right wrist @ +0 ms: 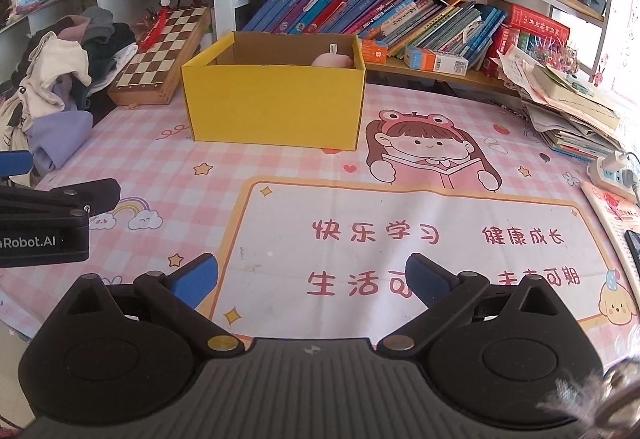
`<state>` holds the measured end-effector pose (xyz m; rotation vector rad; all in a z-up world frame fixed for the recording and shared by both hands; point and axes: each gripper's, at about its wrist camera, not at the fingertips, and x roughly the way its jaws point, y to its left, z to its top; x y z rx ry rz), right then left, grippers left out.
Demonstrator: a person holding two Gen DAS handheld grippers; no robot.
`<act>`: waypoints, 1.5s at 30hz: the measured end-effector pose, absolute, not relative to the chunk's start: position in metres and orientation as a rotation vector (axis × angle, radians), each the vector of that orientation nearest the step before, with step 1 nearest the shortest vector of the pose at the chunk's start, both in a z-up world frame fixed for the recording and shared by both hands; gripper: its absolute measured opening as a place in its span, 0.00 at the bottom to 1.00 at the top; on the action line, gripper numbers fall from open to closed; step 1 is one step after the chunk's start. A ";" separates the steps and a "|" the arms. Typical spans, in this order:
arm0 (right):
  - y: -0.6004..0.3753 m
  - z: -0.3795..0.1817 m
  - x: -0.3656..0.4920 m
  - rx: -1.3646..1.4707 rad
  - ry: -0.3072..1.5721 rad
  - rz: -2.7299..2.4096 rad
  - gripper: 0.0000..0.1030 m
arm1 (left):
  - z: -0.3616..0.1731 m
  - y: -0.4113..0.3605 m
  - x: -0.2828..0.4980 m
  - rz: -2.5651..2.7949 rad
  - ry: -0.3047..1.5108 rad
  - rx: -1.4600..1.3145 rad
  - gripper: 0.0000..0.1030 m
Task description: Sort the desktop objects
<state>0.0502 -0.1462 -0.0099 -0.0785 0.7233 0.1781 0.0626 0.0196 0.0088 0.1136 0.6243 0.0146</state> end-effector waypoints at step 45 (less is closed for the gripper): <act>-0.143 -0.010 0.048 -0.081 0.738 0.189 1.00 | 0.005 0.023 0.055 -0.011 0.664 0.045 1.00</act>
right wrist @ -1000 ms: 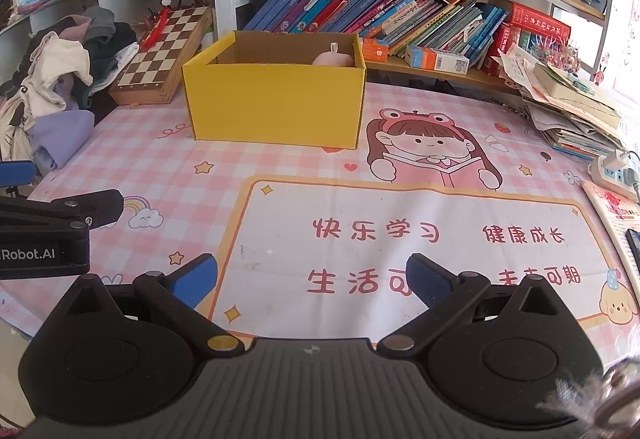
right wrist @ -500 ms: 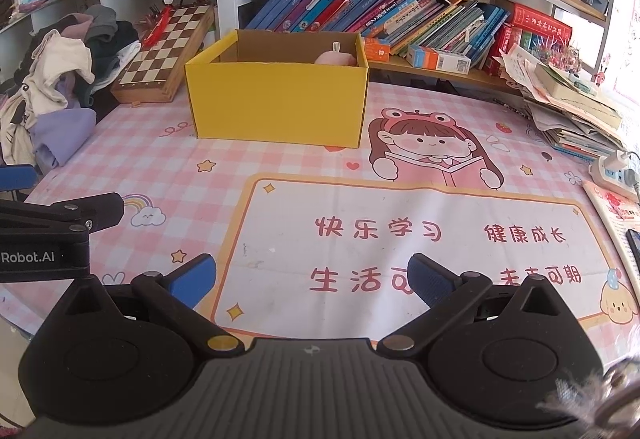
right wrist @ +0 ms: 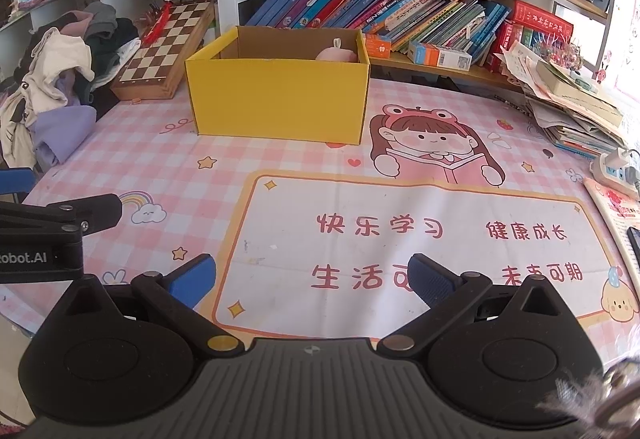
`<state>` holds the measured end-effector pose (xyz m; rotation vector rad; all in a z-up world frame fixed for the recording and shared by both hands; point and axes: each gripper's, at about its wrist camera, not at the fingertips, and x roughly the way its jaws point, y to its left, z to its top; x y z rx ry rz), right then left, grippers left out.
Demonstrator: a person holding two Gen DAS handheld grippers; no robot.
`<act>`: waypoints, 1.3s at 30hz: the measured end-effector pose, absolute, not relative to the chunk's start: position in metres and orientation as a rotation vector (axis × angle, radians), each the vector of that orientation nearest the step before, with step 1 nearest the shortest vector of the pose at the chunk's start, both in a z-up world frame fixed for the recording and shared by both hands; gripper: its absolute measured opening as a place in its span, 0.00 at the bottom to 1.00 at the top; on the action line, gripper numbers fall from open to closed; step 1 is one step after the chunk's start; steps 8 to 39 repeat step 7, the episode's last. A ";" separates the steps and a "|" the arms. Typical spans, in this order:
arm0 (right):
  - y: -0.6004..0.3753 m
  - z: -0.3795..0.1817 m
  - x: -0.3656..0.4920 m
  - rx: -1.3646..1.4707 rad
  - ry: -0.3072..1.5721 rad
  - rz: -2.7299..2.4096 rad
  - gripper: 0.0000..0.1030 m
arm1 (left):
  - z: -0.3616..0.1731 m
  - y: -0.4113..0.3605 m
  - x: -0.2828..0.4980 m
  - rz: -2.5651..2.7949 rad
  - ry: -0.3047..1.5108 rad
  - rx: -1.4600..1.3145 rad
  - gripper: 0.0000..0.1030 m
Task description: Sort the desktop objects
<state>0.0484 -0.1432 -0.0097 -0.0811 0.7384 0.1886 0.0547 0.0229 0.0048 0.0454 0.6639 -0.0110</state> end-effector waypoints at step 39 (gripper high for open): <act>-0.140 -0.011 0.049 -0.089 0.746 0.195 1.00 | 0.007 0.023 0.052 -0.011 0.646 0.043 1.00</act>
